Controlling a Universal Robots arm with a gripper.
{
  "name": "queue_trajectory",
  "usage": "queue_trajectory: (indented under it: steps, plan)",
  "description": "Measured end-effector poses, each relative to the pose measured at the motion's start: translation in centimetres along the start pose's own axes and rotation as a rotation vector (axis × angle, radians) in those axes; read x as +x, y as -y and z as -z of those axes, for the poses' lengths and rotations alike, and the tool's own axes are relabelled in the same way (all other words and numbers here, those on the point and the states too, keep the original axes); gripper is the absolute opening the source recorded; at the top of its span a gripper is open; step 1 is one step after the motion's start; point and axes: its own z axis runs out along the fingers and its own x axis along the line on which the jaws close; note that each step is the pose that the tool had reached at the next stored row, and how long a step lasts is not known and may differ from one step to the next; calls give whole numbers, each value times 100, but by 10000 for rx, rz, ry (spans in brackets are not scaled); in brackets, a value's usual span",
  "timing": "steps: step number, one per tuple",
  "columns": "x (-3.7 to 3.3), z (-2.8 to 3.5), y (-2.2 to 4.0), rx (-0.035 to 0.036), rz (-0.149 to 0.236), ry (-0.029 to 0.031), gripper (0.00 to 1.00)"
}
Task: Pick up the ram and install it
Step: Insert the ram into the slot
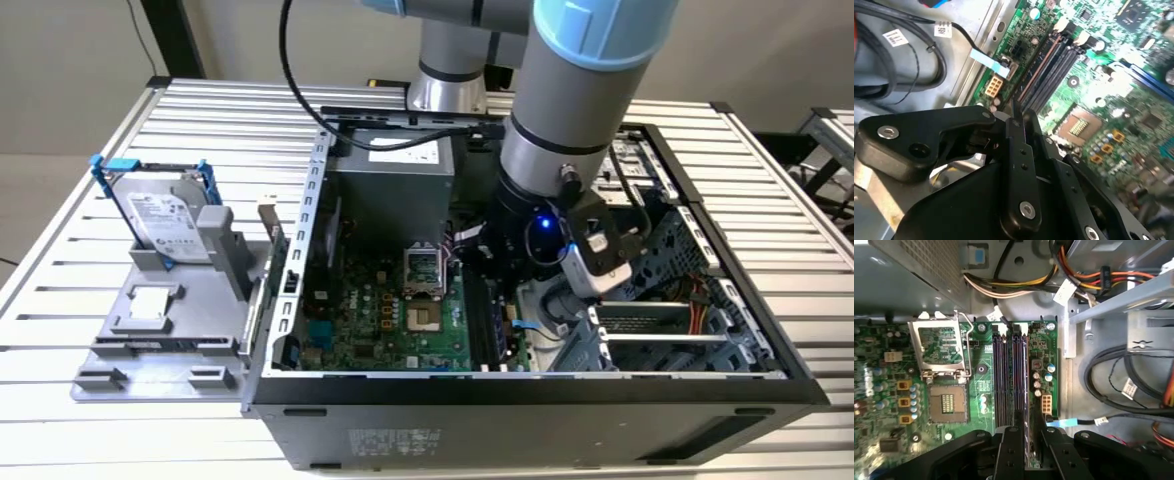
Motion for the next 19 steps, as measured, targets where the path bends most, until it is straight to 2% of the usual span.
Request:
queue_trajectory:
  steps: [1,2,6,7,19]
  plan:
    - [-1,47,0,-3,0,0,100]
    - [-1,64,0,-11,1,-2,100]
    - [-1,63,0,-26,2,-2,100]
    - [-1,64,0,-25,2,-2,0]
    - [-1,64,1,-24,8,-3,0]
